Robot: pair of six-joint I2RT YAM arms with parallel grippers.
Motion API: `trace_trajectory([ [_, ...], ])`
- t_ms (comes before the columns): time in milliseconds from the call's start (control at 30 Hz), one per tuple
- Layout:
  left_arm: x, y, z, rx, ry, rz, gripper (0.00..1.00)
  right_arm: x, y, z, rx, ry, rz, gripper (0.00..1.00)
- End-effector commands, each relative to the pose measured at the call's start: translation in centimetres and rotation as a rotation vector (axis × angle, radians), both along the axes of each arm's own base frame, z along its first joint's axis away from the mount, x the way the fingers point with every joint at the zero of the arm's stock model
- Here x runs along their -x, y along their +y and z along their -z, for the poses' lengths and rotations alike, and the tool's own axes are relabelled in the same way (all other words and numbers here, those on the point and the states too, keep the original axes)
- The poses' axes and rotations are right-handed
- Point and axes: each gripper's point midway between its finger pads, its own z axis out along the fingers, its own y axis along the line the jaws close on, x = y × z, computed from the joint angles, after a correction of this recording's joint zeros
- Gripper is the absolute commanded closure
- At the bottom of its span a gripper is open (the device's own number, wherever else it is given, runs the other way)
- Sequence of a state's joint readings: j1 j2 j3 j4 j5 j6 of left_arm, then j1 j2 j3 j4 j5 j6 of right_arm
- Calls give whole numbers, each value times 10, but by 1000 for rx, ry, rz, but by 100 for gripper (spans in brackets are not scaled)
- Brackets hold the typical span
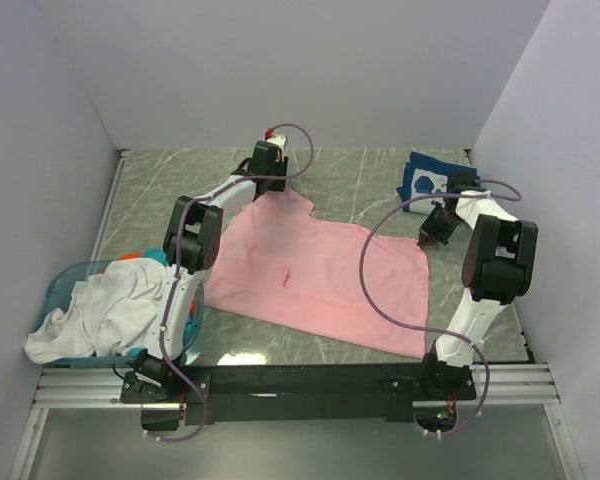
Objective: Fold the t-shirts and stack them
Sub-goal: Fold the tshirt
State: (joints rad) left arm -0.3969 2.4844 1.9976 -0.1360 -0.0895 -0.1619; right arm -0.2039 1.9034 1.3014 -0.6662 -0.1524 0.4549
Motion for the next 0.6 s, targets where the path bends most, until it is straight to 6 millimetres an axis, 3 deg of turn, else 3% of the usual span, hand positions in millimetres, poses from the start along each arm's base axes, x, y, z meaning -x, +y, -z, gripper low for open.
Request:
trace_trajectory([
  [0, -3, 0, -7, -44, -23, 26, 52, -1, -1, -1, -9, -8, 1, 96],
  [133, 2, 3, 2, -85, -11, 58, 48, -1, 0, -2, -13, -12, -1, 95],
  [300, 11, -8, 8, -90, 8, 109, 51, -1, 0, -6, -9, -22, -2, 96],
  [567, 11, -6, 9, -93, 12, 97, 89, -2, -1, -10, -5, -28, -1, 95],
])
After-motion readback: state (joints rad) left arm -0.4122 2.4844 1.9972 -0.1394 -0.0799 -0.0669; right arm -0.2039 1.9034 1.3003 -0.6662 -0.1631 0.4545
